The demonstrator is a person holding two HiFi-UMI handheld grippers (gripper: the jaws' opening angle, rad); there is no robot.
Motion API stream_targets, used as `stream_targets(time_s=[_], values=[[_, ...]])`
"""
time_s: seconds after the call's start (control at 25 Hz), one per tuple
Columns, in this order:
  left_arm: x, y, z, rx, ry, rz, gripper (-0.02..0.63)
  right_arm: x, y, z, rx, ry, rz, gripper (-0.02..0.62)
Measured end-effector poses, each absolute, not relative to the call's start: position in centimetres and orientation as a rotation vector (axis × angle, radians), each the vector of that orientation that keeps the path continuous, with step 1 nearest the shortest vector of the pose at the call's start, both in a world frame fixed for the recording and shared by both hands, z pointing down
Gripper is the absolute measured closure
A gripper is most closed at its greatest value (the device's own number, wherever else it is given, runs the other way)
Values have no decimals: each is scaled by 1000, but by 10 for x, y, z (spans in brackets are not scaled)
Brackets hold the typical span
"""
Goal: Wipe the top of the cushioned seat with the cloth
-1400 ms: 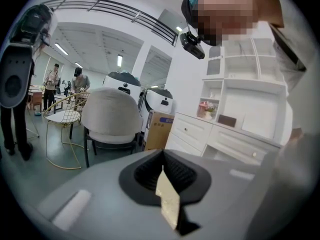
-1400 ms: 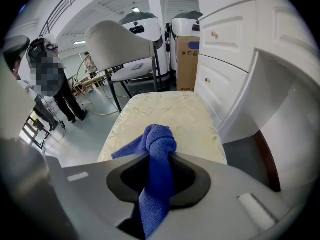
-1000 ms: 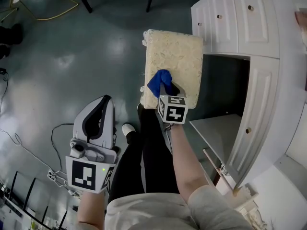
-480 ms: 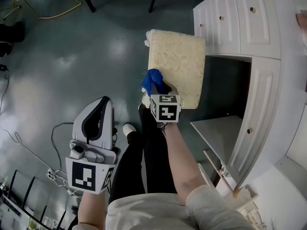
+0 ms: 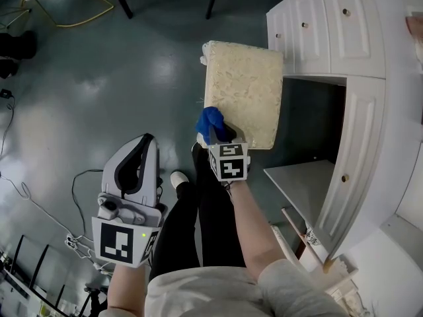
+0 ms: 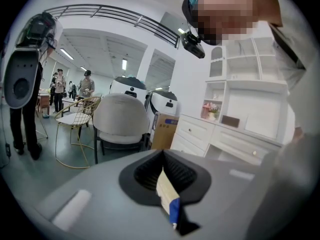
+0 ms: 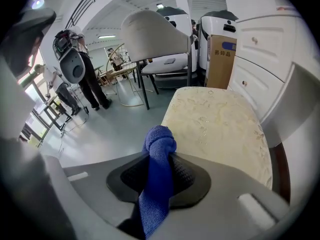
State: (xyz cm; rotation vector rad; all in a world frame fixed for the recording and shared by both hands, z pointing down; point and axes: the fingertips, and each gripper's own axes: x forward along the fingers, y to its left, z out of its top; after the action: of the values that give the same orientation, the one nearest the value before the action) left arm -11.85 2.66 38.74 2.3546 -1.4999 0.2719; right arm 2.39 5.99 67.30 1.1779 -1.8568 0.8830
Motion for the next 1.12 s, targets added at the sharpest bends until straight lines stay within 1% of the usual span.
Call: stream_targets(time_s=[0.32,0.48,1.12], values=[[-108,34,386,2371,-1481,284,618,25,77,673,1137,-1877,878,505],[-100,35,384,2381,-1473,292,618,37,79,673,1132,-1893,903,505],[-41,36,386,2447,-1373,307,618,149,85,674,1310,-1809,915,503]])
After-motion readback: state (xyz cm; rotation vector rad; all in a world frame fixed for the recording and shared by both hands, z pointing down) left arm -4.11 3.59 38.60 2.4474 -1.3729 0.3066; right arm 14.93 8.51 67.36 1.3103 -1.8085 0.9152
